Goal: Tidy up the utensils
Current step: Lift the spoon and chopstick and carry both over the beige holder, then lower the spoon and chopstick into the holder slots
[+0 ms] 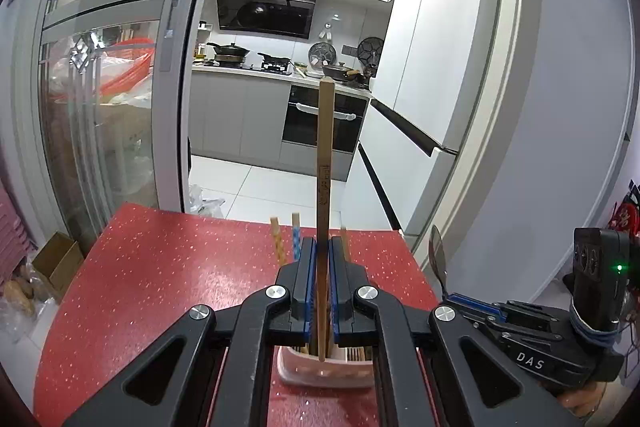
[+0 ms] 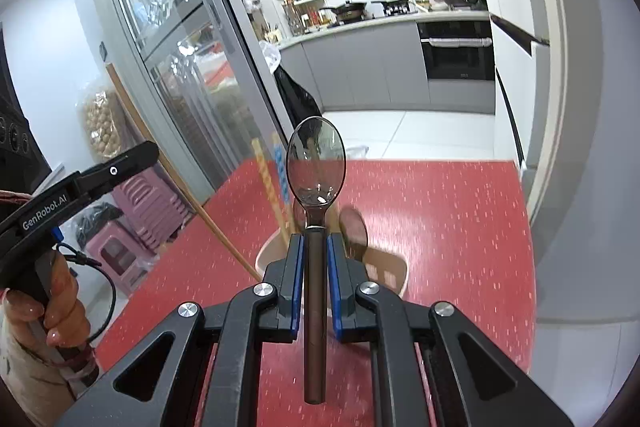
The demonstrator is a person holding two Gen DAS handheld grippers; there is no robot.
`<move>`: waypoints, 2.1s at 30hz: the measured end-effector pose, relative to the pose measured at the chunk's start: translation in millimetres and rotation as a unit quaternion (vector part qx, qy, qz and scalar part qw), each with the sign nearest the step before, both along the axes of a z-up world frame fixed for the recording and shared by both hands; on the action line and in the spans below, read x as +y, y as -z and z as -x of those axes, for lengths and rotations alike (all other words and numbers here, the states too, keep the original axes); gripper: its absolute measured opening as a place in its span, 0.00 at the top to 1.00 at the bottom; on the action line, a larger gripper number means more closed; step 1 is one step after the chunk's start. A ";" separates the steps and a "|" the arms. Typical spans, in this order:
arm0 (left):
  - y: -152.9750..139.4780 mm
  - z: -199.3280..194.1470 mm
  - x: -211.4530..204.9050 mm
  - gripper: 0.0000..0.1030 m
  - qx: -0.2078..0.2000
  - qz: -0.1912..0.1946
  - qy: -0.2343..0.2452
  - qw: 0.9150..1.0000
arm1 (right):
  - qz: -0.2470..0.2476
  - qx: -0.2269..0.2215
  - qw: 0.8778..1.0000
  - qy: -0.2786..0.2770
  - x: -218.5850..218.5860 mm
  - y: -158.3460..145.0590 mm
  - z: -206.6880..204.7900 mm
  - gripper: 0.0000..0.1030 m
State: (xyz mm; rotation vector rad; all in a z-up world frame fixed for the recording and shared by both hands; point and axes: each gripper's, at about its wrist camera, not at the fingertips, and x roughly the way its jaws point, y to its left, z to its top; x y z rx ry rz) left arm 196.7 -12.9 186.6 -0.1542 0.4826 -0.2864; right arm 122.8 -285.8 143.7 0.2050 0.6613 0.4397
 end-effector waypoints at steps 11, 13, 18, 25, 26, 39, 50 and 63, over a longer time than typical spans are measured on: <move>25.8 -47.2 -14.0 0.69 0.027 -0.005 -0.002 1.000 | 0.022 -0.066 0.997 0.022 18.2 13.7 -39.7 0.88; 33.1 -52.0 -14.6 0.69 0.036 -0.003 -0.002 0.999 | 0.028 -0.072 0.997 0.024 22.6 20.9 -42.5 0.88; 50.3 -61.1 -17.7 0.69 0.052 -0.009 -0.001 0.999 | 0.046 -0.084 0.995 0.031 28.3 40.5 -46.3 0.88; 76.3 -63.5 -26.9 0.69 0.069 -0.016 -0.001 0.997 | 0.061 -0.090 0.993 0.037 28.3 59.0 -41.2 0.88; 81.0 -63.7 -28.9 0.69 0.073 -0.018 0.000 0.997 | 0.062 -0.089 0.993 0.038 27.8 61.6 -40.4 0.88; 115.9 -64.9 -39.5 0.69 0.107 -0.044 -0.004 0.993 | 0.092 -0.092 0.991 0.036 33.5 77.4 -25.7 0.88; 124.6 -60.7 -38.8 0.69 0.123 -0.044 -0.010 0.991 | 0.086 -0.058 0.994 0.039 30.0 82.4 -32.7 0.88; 125.8 -55.0 -32.9 0.69 0.123 -0.049 -0.016 0.991 | 0.081 -0.036 0.995 0.056 29.7 79.4 -34.4 0.88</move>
